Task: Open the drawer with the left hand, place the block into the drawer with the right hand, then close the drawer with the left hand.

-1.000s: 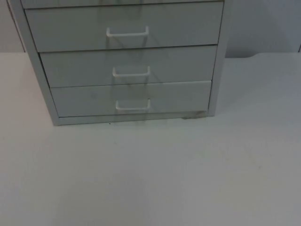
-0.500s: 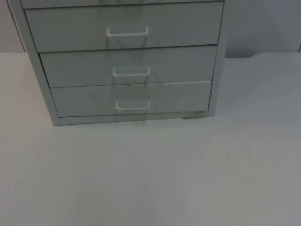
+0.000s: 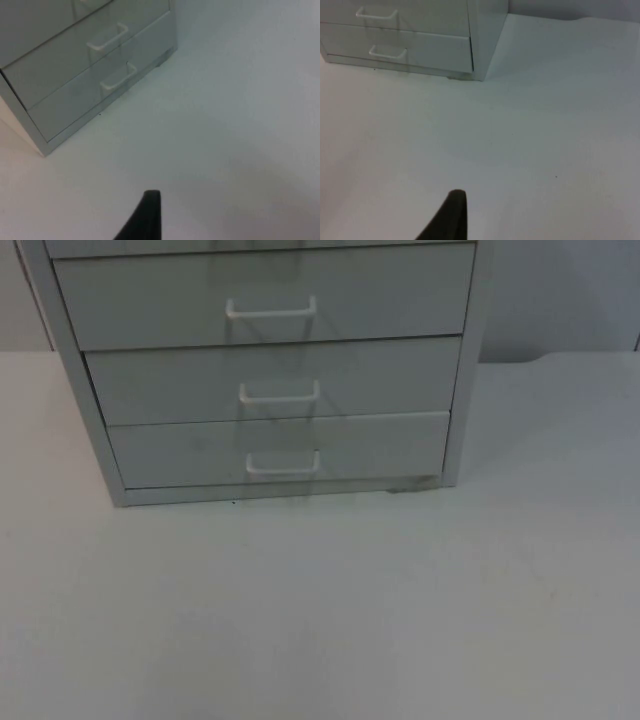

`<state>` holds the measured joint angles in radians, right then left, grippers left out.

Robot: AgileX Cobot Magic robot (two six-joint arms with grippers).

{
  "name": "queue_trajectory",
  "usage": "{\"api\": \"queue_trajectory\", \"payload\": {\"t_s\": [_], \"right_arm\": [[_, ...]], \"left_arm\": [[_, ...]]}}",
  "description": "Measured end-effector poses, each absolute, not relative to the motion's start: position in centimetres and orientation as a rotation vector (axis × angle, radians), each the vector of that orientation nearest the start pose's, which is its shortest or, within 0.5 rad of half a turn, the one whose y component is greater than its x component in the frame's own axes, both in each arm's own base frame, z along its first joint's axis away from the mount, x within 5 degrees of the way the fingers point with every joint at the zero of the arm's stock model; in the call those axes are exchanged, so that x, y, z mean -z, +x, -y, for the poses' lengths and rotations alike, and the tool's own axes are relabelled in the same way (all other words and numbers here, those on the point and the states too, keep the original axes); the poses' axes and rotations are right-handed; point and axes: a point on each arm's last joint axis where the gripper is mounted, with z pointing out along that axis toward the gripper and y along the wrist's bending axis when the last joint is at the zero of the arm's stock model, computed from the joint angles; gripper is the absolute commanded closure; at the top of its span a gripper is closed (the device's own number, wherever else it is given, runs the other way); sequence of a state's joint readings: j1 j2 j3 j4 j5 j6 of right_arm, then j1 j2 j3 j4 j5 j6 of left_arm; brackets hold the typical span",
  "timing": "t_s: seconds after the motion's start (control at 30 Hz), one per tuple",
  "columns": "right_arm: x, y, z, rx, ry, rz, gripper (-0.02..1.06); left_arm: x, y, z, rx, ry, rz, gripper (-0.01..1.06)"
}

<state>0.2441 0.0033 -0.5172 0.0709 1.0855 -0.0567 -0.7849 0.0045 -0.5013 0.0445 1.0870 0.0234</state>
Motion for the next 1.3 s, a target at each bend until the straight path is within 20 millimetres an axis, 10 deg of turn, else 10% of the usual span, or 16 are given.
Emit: {"api": "queue_trajectory", "payload": {"t_s": [1.3], "right_arm": [[-28.02,-0.78,-0.50,-0.090,-0.104,-2.052,-0.01]], "left_arm": [[-27.56,-0.14,-0.64,0.413,0.819,-1.933,0.00]]}}
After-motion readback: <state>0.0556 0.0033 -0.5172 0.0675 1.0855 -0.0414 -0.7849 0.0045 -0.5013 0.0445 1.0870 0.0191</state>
